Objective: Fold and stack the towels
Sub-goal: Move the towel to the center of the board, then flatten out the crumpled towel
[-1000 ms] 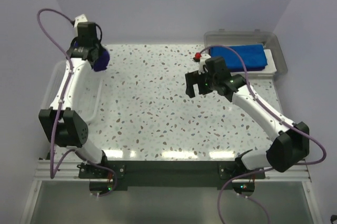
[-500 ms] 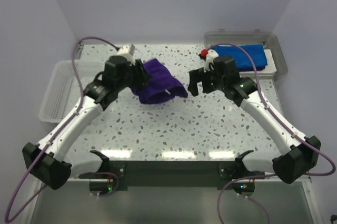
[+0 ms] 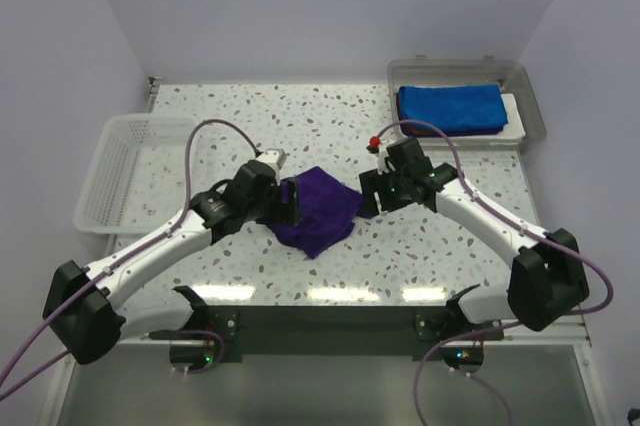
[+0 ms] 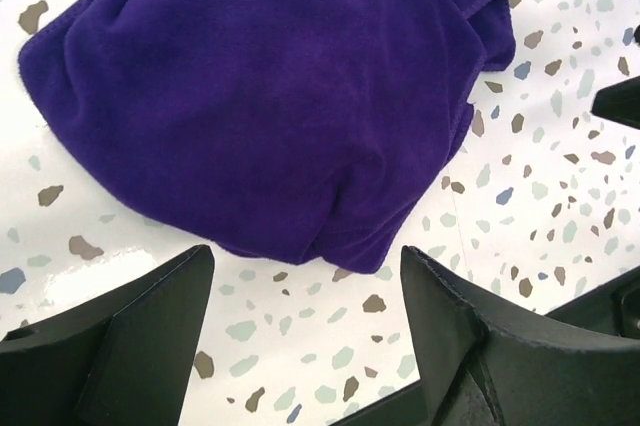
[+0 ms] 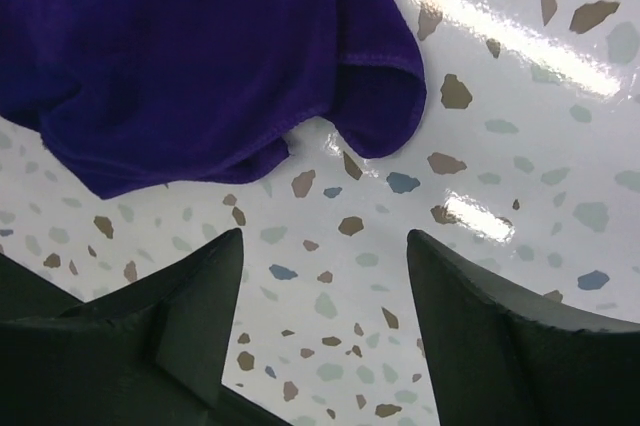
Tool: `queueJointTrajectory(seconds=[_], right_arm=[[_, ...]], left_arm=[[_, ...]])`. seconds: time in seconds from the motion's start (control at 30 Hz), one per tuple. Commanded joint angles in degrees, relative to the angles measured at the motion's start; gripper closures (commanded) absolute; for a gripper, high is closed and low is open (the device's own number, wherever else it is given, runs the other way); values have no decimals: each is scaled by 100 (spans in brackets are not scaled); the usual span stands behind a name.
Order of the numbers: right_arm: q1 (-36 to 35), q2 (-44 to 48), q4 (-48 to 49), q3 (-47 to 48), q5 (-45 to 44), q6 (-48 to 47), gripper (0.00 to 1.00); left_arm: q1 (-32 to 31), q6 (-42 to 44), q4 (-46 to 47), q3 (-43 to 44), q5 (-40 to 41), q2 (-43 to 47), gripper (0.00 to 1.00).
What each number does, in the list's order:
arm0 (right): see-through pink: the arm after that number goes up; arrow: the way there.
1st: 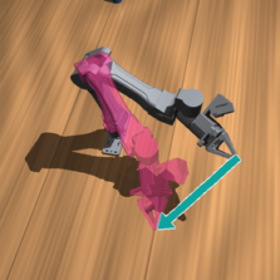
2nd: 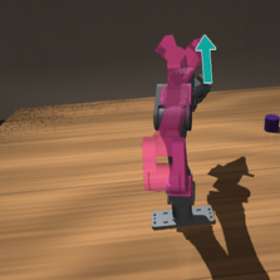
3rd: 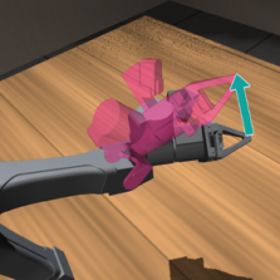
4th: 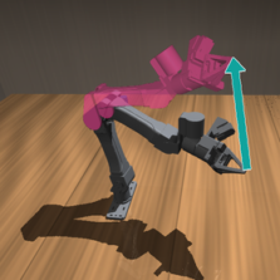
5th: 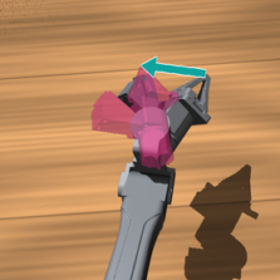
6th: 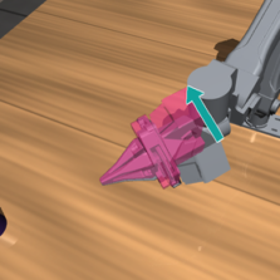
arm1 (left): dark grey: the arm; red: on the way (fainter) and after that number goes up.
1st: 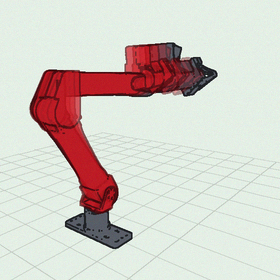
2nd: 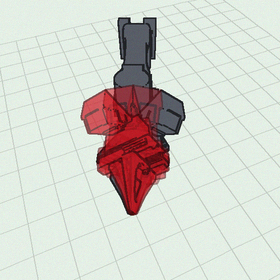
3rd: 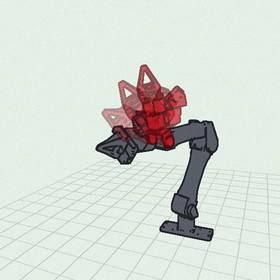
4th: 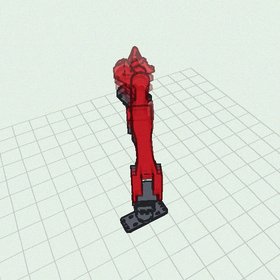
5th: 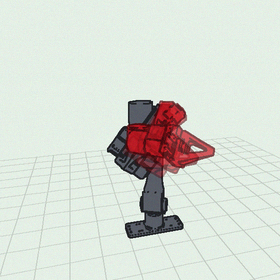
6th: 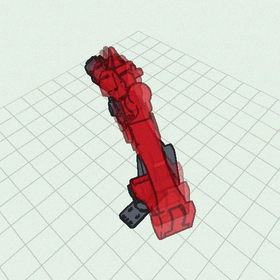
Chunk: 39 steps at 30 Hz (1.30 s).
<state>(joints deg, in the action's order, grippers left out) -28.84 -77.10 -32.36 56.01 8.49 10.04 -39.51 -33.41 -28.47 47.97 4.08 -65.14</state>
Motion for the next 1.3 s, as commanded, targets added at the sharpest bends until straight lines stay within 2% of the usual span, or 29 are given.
queueJointTrajectory(seconds=[0.0, 0.1, 0.2, 0.43, 0.67, 0.77, 0.87, 0.9, 0.93, 0.97, 1.0, 1.03, 1.07, 1.1, 1.17, 1.27], right_arm=[[-16, -287, 562, -81, -58, 305, 31], [1, -630, 888, -108, -417, 481, 45], [1, -1025, 1116, -29, -664, 560, 51], [-7, -1667, 1337, 94, -937, 639, 48], [-16, -2002, 1355, -19, -1086, 631, 49], [-16, -2037, 1381, -72, -1034, 604, 56], [-16, -2063, 1390, -73, -964, 569, 64], [-16, -2063, 1347, -73, -963, 569, 73], [-25, -2046, 1346, -64, -963, 543, 77], [-16, -2037, 1294, -46, -955, 534, 89], [-16, -2011, 1233, 6, -946, 525, 94], [-16, -1958, 1171, 120, -1050, 481, 99], [-8, -1906, 1023, 190, -1156, 455, 100], [-8, -1844, 934, 261, -1252, 420, 100], [27, -1582, 663, 558, -1585, 306, 100], [89, -1169, 285, 1085, -1894, 121, 100]], left_arm=[[-92, 115, 499, -7, 111, -374, 19], [-425, 281, 702, 527, 93, -901, 20], [-952, 370, 606, 1011, 418, -1525, 20], [-1779, 265, 553, 1312, 1278, -2572, 20], [-2026, -95, 281, 1277, 1964, -3214, 22], [-2035, -271, 123, 1180, 2201, -3338, 29], [-2035, -438, -53, 1057, 2483, -3391, 44], [-2026, -552, -201, 1022, 2597, -3391, 57], [-2009, -605, -299, 1013, 2833, -3373, 63], [-2000, -632, -404, 996, 2931, -3304, 69], [-1965, -632, -449, 961, 3011, -3268, 78], [-1877, -614, -493, 952, 3098, -3207, 82], [-1816, -562, -545, 943, 3125, -3084, 85], [-1684, -501, -554, 934, 3152, -3005, 93], [-1543, -282, -607, 960, 3231, -2742, 100], [-1288, 166, -590, 1092, 3091, -2356, 100]])
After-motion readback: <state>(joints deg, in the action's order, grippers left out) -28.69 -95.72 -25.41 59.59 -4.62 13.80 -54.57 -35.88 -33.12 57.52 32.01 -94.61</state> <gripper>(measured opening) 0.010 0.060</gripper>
